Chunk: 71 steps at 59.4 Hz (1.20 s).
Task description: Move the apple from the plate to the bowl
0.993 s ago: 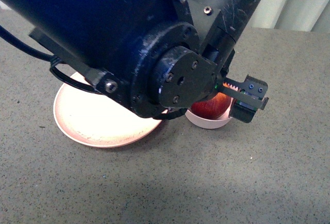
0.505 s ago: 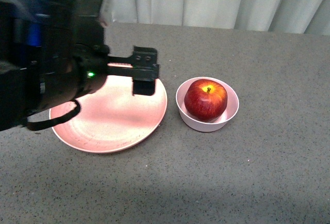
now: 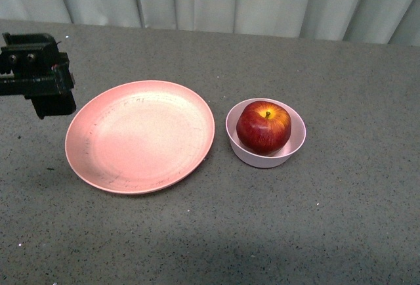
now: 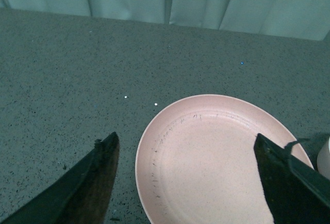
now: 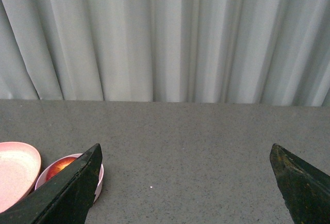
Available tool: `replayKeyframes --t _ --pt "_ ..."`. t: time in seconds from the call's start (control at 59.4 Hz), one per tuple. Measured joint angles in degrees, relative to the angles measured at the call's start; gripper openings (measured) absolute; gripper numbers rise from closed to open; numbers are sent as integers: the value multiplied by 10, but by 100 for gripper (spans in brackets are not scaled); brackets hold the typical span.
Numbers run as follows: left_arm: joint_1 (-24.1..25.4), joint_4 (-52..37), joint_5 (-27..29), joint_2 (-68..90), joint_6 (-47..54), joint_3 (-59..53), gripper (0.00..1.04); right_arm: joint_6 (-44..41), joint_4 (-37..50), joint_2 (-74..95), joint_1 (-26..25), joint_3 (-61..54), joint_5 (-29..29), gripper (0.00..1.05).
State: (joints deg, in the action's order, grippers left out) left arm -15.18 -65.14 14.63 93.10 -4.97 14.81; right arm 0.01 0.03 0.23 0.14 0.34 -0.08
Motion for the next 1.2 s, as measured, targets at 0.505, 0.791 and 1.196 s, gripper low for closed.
replayKeyframes --t 0.505,0.791,1.196 --pt "96 104 -94 -350 45 -133 4 0 0 0 0 0 0 95" --pt "150 262 -146 -528 46 -136 4 0 0 0 0 0 0 95" --pt "150 422 -146 -702 46 -137 4 0 0 0 0 0 0 95"
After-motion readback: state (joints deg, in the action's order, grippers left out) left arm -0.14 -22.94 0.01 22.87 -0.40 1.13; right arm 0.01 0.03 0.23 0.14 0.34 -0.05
